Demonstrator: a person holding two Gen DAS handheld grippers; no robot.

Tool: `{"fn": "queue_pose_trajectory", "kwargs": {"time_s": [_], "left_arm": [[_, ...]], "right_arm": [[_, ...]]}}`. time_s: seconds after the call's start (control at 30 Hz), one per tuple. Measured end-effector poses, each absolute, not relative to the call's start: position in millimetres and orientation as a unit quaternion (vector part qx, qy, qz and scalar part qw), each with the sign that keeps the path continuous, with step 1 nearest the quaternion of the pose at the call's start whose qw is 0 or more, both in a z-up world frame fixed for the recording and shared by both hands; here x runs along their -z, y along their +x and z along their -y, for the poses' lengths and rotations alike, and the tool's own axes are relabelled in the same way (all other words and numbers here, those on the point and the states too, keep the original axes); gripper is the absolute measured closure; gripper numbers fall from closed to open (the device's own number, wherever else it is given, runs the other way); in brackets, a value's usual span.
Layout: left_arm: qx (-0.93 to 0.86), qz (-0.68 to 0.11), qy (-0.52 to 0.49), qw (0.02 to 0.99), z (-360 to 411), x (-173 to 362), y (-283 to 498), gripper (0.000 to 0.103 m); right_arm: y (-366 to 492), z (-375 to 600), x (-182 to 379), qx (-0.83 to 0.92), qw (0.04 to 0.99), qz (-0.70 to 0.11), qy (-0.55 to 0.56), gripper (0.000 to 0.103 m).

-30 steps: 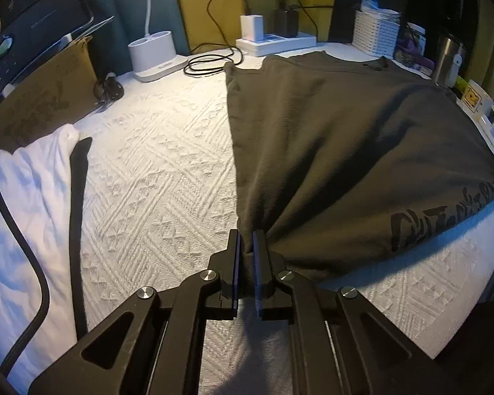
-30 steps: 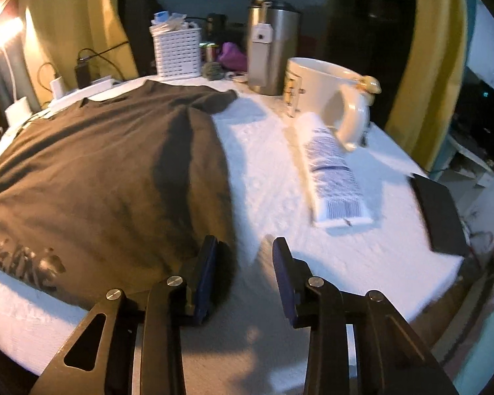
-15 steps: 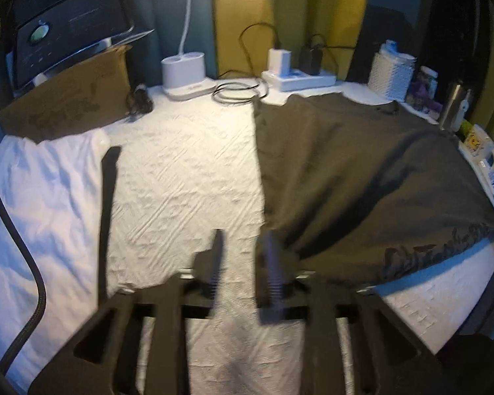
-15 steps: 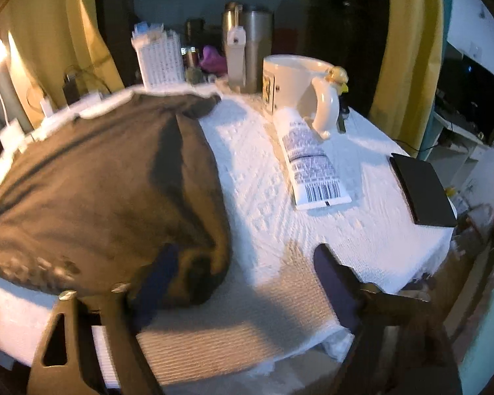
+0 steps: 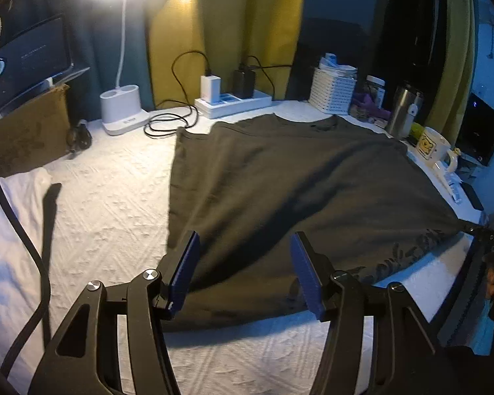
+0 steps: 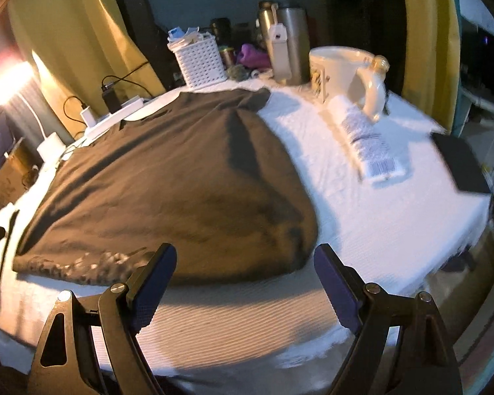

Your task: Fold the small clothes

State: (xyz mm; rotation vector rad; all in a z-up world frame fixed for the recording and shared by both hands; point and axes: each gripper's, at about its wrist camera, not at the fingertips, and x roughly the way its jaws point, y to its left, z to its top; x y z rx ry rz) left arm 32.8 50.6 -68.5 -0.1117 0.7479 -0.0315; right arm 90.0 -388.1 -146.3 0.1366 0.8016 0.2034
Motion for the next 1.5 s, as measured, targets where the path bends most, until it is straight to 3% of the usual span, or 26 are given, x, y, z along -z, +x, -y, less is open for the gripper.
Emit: {"fn": "queue_pose_trajectory", "kwargs": {"time_s": [0.43,0.63,1.23,1.43,1.5], "left_arm": [[-0.001,-0.387,-0.063,0.920,-55,78,45,0.046],[-0.007,-0.395,-0.065,0.916,-59,80,59,0.046],[-0.037,-0.434,-0.059,0.898,-75,90,102,0.046],[-0.034,-0.443,-0.054,0.894,-72,91,118,0.046],[-0.032,-0.444,-0.052,0.894,-70,91,123,0.046]], "right_arm": [[92,378,158,-0.115,0.899,-0.412,0.098,0.012],[109,372,159,-0.116,0.901,-0.398,0.129,0.000],[168,358,156,-0.119,0.913,-0.365,0.140,0.001],[177,353,155,-0.121,0.916,-0.362,0.126,0.017],[180,352,155,-0.120,0.916,-0.363,0.124,0.033]]}}
